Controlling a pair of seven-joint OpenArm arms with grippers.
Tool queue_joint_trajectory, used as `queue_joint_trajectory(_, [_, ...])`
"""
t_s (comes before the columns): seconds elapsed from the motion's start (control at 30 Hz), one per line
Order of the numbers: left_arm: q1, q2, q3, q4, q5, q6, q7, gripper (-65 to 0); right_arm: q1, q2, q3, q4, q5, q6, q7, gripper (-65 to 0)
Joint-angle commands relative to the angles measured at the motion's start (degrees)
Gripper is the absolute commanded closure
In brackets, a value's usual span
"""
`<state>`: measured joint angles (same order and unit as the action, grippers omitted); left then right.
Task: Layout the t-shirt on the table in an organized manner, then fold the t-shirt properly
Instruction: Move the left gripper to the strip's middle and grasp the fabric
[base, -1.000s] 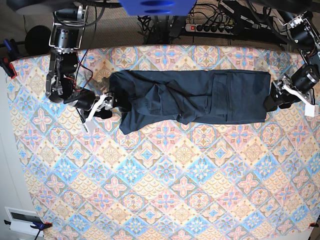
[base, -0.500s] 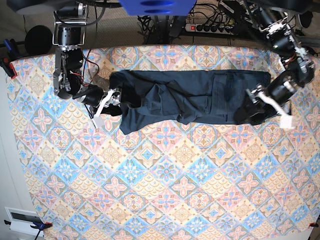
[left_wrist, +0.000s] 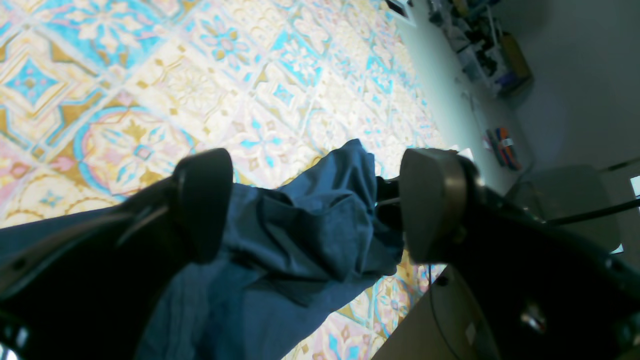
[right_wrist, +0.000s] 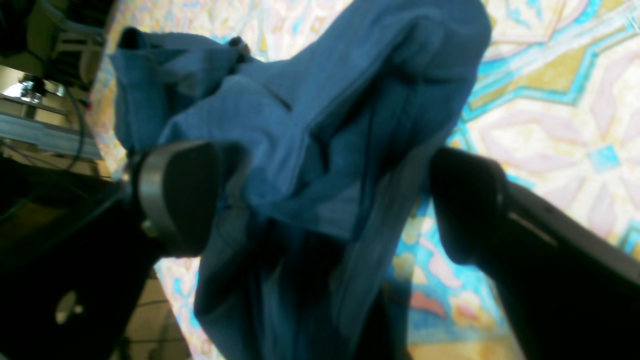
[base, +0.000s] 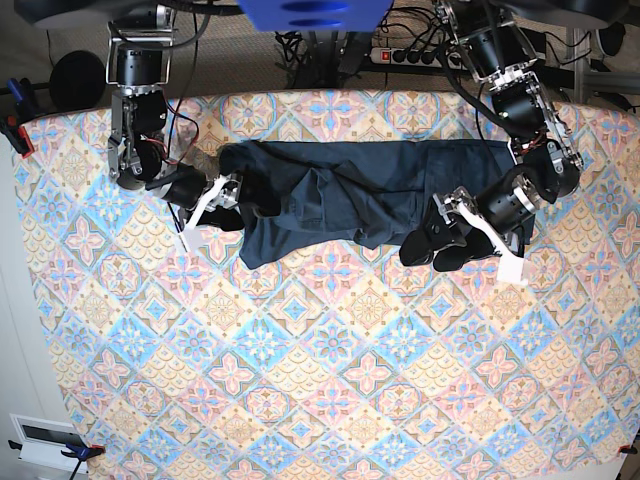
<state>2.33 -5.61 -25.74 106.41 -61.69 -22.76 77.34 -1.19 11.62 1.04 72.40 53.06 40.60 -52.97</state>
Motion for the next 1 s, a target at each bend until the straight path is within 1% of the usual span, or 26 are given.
queue_joint_trajectory(0.0, [-0.53,-1.65,-0.24,0.89,-1.3,-0.23,-1.16,-51.6,0.44,0.47,-0.91,-1.5,-1.59,-0.6,-0.52,-65.0])
queue_joint_trajectory(0.17, [0.44,-4.99,-0.24,0.89,-1.47,-0.23,-1.16,-51.6,0.53,0.47,-2.31,-7.92,-7.12,-0.6,2.82,-65.0])
queue_joint_trajectory(0.27, [0.79,-6.04,-0.24,0.89,-1.56,-0.23,-1.16,-51.6,0.53,0.47,-2.31,-8.18,-7.56,-0.6,2.55,-65.0])
queue_joint_trajectory(0.4, [1.58,-6.13,-1.3,0.89,-1.56,-0.23,-1.16,-51.6,0.27,0.47,-2.31,-8.01,-7.56,-0.6,2.46,-65.0])
queue_joint_trajectory(0.5, [1.94,-6.04,-3.58,0.71,-1.56,-0.23,-1.16,-51.6,0.18,0.47,-2.05,-3.87,-7.56,-0.6,2.46,-65.0])
queue_joint_trajectory(0.6, [1.94,-6.04,-4.29,0.71,-1.56,-0.23,-1.16,-51.6,0.18,0.73,-2.23,1.31,-7.65,-0.6,2.29,-65.0])
queue_joint_trajectory(0.67, [1.85,-6.04,-4.2,0.71,-1.56,-0.23,-1.16,-51.6,0.18,0.82,-2.23,3.6,-7.91,-0.6,0.97,-65.0])
queue_joint_trajectory(0.73, [1.76,-6.04,-4.02,0.71,-1.56,-0.23,-1.16,-51.6,0.18,0.82,-2.14,5.53,-10.11,-0.6,0.0,-65.0])
queue_joint_trajectory(0.97, [1.85,-5.95,-4.2,0.71,-1.56,-0.23,-1.16,-51.6,0.44,0.82,-1.79,8.43,-21.72,-0.6,-0.44,-65.0])
